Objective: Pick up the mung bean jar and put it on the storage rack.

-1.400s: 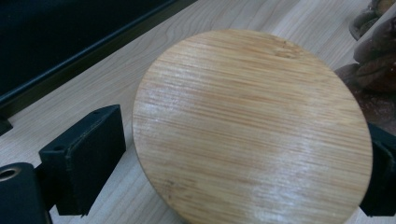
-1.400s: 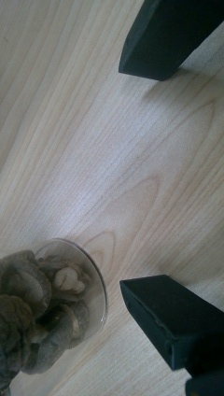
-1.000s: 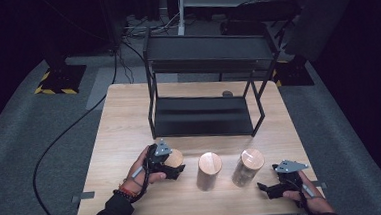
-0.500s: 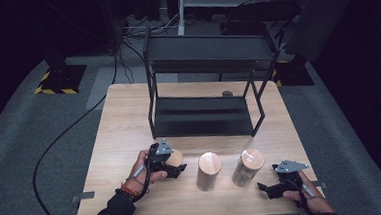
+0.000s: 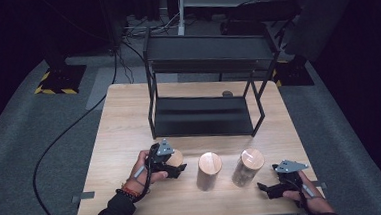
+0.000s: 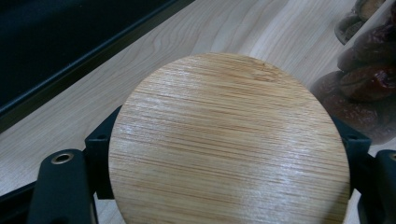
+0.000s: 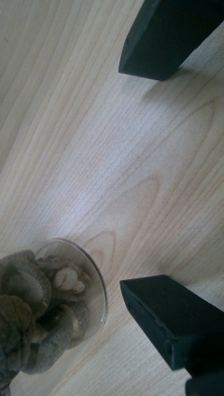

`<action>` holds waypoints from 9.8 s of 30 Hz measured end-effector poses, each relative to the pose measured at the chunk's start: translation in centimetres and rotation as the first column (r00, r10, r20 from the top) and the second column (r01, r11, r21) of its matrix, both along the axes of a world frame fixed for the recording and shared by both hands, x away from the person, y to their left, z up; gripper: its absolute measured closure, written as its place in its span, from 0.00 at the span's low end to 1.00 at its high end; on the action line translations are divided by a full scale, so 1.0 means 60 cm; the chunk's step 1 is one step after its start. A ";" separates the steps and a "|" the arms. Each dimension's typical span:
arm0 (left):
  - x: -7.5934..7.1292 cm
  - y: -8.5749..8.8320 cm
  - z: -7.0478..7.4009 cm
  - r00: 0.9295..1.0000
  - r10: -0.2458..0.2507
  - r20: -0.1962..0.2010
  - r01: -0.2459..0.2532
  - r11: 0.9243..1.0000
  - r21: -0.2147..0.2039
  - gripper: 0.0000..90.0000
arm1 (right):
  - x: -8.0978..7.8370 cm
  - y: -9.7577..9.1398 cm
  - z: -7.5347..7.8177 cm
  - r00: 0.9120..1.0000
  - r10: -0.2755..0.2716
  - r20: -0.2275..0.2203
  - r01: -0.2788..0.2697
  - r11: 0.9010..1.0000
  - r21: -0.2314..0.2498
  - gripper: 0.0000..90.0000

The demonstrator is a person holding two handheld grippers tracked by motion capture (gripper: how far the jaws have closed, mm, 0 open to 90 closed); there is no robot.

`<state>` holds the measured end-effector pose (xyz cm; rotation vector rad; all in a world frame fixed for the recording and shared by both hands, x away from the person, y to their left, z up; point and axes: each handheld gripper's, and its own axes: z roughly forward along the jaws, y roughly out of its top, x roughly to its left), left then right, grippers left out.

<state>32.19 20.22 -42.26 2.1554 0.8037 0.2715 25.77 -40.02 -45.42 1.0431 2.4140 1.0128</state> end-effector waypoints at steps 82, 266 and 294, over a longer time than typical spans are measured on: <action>0.048 -0.048 0.060 0.996 0.083 0.040 -0.082 0.997 -0.013 0.26 | -0.002 0.001 0.000 1.000 -0.018 0.001 0.018 1.000 -0.002 0.00; 0.035 -0.114 0.064 0.941 0.192 0.278 -0.232 0.966 0.117 0.03 | -0.002 -0.003 0.000 1.000 -0.001 0.002 0.001 1.000 -0.001 0.00; -0.046 -0.068 0.029 0.940 0.145 0.310 -0.203 0.965 0.165 0.02 | -0.002 -0.003 0.000 1.000 -0.001 0.002 0.001 1.000 -0.001 0.00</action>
